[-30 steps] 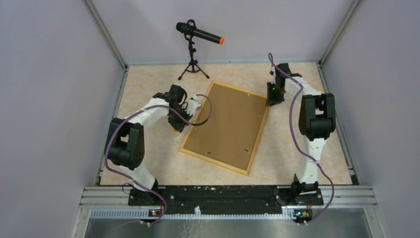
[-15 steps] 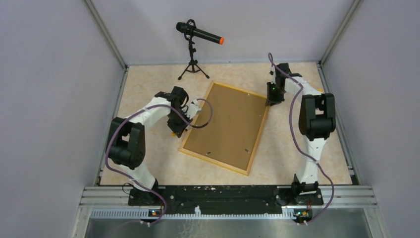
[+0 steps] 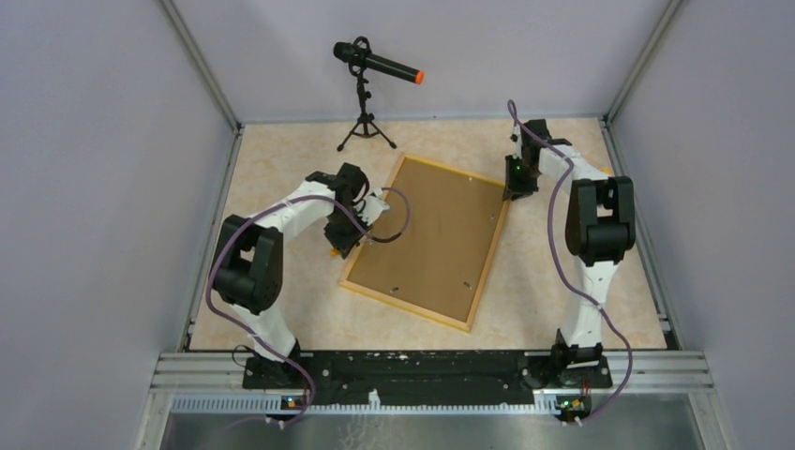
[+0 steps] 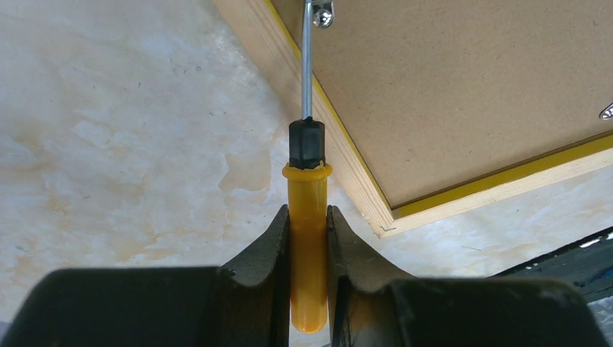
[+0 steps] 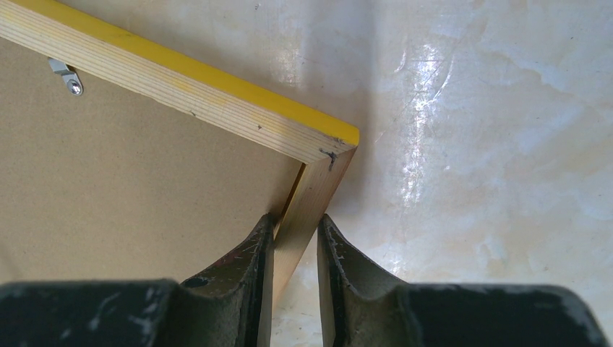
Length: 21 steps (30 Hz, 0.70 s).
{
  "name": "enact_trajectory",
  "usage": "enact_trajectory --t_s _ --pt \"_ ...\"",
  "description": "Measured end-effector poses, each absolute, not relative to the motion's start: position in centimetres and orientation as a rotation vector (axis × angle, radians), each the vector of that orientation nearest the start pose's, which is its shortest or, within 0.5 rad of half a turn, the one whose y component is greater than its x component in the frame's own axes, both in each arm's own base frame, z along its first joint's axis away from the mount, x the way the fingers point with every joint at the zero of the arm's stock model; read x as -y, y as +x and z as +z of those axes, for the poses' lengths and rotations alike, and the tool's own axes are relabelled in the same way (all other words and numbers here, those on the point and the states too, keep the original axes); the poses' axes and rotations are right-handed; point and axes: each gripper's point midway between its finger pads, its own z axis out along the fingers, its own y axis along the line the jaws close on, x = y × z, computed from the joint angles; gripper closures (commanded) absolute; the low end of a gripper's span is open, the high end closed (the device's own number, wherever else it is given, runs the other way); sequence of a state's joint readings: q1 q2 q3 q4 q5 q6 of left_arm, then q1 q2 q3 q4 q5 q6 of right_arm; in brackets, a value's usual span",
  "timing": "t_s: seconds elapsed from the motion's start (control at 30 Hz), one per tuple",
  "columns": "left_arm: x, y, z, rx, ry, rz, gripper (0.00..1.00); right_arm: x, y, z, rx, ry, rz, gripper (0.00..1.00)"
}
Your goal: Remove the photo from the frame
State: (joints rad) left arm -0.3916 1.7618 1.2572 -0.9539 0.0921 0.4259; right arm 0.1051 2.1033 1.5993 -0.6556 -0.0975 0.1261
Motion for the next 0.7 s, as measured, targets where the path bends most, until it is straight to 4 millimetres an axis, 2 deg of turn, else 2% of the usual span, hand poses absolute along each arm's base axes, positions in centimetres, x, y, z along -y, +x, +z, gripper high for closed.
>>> enact_trajectory --t_s 0.47,0.6,0.7 --pt "12.2 27.9 4.9 -2.641 1.533 -0.025 1.0 -7.0 45.4 3.1 -2.737 -0.002 0.197 1.0" --pt "12.5 28.1 5.6 -2.65 1.521 -0.07 1.0 -7.0 45.5 3.1 -2.744 -0.04 0.197 1.0" --pt "13.7 29.3 7.1 -2.631 1.434 -0.168 1.0 -7.0 45.9 3.1 -2.754 -0.129 0.193 1.0"
